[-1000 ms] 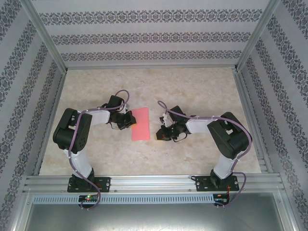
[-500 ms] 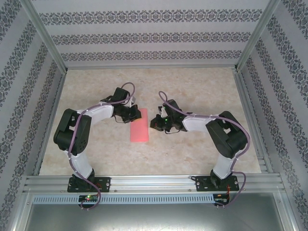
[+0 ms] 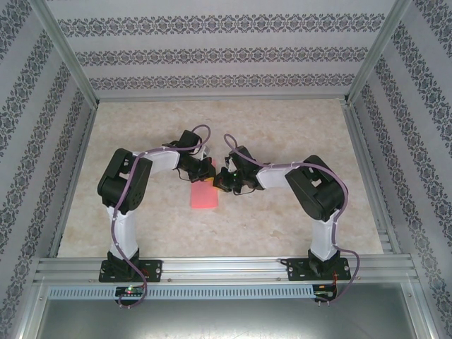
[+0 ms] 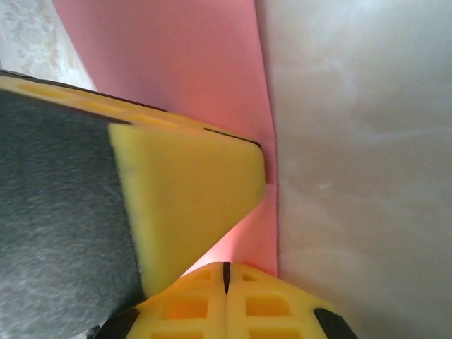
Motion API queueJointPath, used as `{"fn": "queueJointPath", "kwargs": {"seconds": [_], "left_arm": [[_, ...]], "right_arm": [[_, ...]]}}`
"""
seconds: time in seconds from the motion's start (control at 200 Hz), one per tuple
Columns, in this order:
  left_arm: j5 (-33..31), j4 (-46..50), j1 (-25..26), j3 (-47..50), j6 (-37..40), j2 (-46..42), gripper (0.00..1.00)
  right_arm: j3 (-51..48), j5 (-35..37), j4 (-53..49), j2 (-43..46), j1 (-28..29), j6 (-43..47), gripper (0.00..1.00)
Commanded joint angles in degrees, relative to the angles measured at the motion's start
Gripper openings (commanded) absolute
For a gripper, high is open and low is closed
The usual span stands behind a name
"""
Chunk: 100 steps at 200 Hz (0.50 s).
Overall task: Fold a paper plane with a square sheet of paper (pick it up from the middle)
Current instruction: Fold the square sheet of paper in half at the center of the table.
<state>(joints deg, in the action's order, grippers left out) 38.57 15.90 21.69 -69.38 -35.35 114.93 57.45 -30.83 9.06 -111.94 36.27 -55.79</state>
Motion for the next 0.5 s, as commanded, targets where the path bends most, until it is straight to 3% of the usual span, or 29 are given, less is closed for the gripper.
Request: {"fn": "queueJointPath", "kwargs": {"seconds": [0.0,0.495], "left_arm": [[-2.19,-0.08,0.28,-0.45,-0.72,0.37,0.00],[-7.08,-0.32,-0.13,3.37,-1.70,1.51,0.00]], "right_arm": [[2.13,0.69,-2.98,-1.66,0.47,1.83,0.00],[0.59,-2.45,-8.62,0.05,1.64,5.20,0.00]]}}
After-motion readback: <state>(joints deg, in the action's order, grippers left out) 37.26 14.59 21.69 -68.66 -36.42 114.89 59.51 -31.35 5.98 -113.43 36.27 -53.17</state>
